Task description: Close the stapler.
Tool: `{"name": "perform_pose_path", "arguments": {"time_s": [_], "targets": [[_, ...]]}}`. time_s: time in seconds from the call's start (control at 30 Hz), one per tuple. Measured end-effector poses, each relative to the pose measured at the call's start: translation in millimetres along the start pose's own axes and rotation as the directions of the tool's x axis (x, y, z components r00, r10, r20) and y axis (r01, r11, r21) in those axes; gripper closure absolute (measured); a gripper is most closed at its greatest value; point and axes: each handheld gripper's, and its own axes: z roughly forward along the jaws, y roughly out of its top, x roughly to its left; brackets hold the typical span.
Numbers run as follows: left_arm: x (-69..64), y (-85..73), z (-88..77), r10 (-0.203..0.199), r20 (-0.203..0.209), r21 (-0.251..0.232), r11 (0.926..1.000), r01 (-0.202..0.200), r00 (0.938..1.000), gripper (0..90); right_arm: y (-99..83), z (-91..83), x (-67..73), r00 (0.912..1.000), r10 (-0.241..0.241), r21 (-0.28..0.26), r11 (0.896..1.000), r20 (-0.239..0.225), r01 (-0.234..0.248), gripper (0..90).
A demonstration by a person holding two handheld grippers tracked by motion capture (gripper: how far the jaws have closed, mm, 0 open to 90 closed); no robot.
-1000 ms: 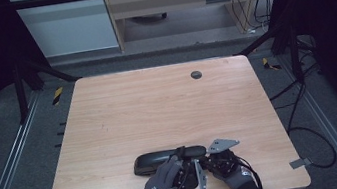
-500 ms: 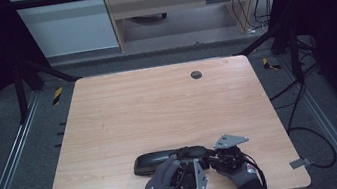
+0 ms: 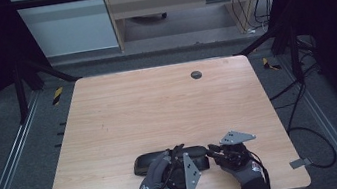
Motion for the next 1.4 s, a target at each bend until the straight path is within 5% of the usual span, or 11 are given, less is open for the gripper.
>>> {"name": "perform_pose_path", "arguments": {"time_s": [0.17, 0.63, 0.77, 1.2, 1.27, 1.33, 1.4], "targets": [[12.8, -1.2, -6.4, -0.062, 0.001, -0.017, 0.9979, 0.062, 0.9981, 38.3, 3.4, -5.9, -2.9, 0.9999, 0.005, -0.009, 1.0, 0.013, -0.005, 89.7], [48.9, -19.2, -11.7, -0.207, -0.033, -0.012, 0.9784, 0.206, 0.9779, 38.3, 14.0, -23.6, -8.3, 0.9986, 0.022, -0.083, 0.996, 0.048, -0.018, 90.0], [59.8, -28.7, -13.2, -0.249, -0.05, -0.006, 0.9686, 0.249, 0.9673, 38.5, 23.2, -32.3, -1.6, 0.9994, 0.007, -0.128, 0.992, 0.035, -0.003, 90.0], [78.5, -57.8, -20.2, -0.329, -0.091, 0.016, 0.9434, 0.331, 0.94, 39.9, 35.0, -36.3, 13.0, 0.9998, 0.018, -0.151, 0.988, -0.009, -0.019, 90.0], [83.8, -71.0, -24.4, -0.36, -0.104, 0.02, 0.9313, 0.364, 0.9272, 39.9, 35.4, -36.9, 15.8, 0.9997, 0.011, -0.151, 0.988, -0.02, -0.013, 90.0], [85.5, -75.4, -26.4, -0.368, -0.109, 0.025, 0.9277, 0.373, 0.9234, 39.9, 35.4, -36.5, 17.0, 0.9998, 0.005, -0.152, 0.988, -0.021, -0.008, 90.0], [89.7, -89.2, -31.9, -0.39, -0.133, 0.025, 0.9178, 0.396, 0.9112, 40.0, 36.4, -35.4, 21.9, 0.9994, -0.002, -0.144, 0.99, -0.033, -0.003, 90.0]]}}
